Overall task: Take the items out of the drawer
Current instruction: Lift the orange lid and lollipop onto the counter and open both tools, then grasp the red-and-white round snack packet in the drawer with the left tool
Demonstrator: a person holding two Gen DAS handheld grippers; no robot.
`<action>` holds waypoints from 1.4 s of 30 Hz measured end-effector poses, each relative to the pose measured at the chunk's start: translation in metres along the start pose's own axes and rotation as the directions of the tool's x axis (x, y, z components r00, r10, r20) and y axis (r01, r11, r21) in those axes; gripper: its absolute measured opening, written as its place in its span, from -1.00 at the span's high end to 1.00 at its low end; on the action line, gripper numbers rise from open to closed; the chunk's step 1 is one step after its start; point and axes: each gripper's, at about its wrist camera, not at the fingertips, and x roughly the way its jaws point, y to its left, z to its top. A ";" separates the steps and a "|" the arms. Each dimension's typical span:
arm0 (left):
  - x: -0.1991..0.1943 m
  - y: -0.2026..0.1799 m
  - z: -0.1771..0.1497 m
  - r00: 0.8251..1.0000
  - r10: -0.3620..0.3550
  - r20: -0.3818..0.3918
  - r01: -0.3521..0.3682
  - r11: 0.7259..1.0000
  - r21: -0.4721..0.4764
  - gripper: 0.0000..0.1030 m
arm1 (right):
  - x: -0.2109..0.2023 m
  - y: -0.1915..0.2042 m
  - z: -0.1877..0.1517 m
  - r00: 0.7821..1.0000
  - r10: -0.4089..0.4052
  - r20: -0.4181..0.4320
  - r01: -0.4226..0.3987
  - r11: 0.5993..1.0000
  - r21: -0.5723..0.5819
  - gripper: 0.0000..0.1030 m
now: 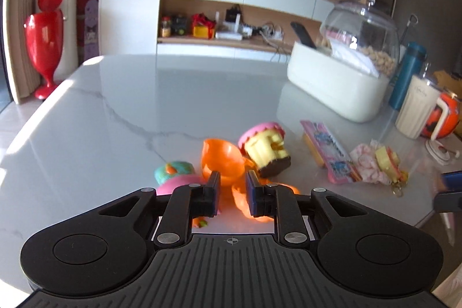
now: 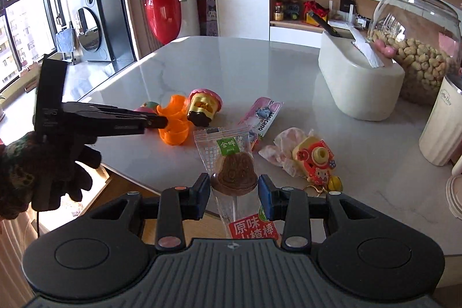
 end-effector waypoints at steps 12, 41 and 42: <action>-0.038 0.050 -0.015 0.993 -0.078 0.084 0.087 0.989 -0.117 0.60 | 0.100 0.042 0.030 0.991 -0.116 -0.059 0.106 0.982 -0.157 0.30; 0.054 -0.097 -0.098 0.718 -0.262 -0.645 0.522 0.815 0.250 0.60 | 0.002 -0.060 -0.058 0.987 0.016 -0.160 0.002 0.994 0.111 -0.07; 0.061 -0.105 -0.104 0.697 -0.234 -0.678 0.533 0.801 0.272 0.59 | 0.005 -0.068 -0.064 0.989 0.015 -0.150 0.009 0.987 0.157 -0.07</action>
